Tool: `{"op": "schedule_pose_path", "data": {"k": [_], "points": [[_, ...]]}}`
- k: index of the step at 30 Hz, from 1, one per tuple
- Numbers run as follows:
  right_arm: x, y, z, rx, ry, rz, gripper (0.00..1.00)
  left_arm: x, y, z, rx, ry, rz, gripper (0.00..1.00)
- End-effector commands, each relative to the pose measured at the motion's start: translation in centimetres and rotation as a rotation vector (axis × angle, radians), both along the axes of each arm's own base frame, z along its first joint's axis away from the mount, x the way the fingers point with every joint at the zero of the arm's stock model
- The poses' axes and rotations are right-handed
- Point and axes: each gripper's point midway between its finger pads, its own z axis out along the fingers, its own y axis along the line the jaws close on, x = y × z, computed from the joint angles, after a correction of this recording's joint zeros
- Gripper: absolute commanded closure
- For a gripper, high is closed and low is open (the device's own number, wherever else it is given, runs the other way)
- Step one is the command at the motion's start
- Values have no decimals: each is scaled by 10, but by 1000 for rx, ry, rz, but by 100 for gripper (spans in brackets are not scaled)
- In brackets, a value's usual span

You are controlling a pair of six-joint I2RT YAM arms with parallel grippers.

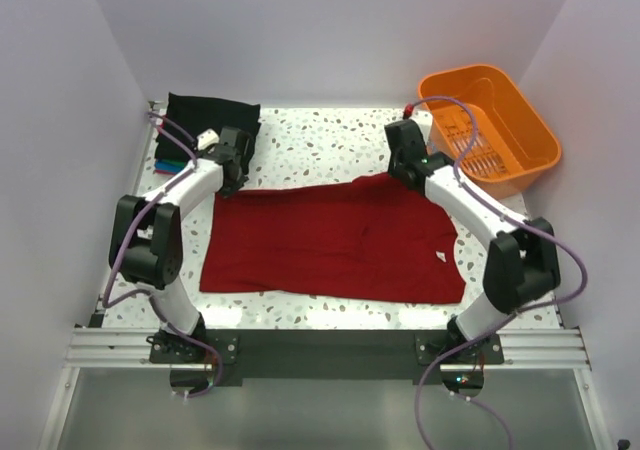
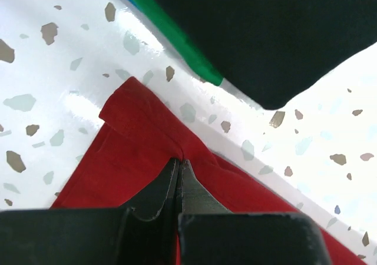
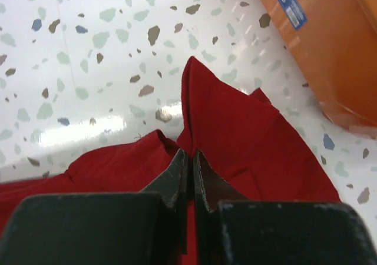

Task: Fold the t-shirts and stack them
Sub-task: Fold the tshirt

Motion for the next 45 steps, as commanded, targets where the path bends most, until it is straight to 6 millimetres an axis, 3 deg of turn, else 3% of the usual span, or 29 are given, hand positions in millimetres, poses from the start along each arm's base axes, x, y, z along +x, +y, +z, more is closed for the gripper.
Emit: {"op": "schedule_pose_path", "data": {"k": [1,2,3,6,14,21,24,25,27,29,30,31,33,37,39,41,45], "points": [[-30,-1,4,-7,-27,-11,100,-6,8,18,17,-57,0,100],[-43,-3,-6,-15,-6,-9,100,-9,8,18,16,-56,-1,100],[-52,-2,0,0,-22,-3,100,-11,8,22,10,-69,-2,100],[-84,5,-8,-7,5,23,100,-24,12,20,12,-64,0,100],[-159,9,-42,-28,76,28,100,-60,20,0,19,-11,18,100],[-187,0,-53,-45,109,10,100,-78,25,-7,18,11,41,100],[-194,7,-62,-21,139,44,100,-89,28,-16,27,39,51,100],[-196,11,-65,-7,147,61,95,-92,29,-19,31,51,52,100],[-206,23,-77,45,189,116,89,-98,31,-24,40,81,54,78],[-220,26,-92,73,244,139,79,-107,37,-22,69,106,75,67],[-226,28,-94,95,258,151,73,-109,39,-19,75,108,87,43],[-238,29,-103,117,305,167,63,-111,42,-11,85,97,101,25],[-246,31,-97,157,305,207,57,-118,45,-1,91,99,113,0],[-250,38,-63,230,246,294,1,-109,43,36,65,0,99,0],[-239,44,-36,249,165,320,1,-97,34,54,26,-60,54,0],[-227,50,-12,270,93,328,1,-90,25,58,-11,-82,19,0],[-199,61,3,220,44,326,1,-68,4,56,-75,-118,-68,0]]}}
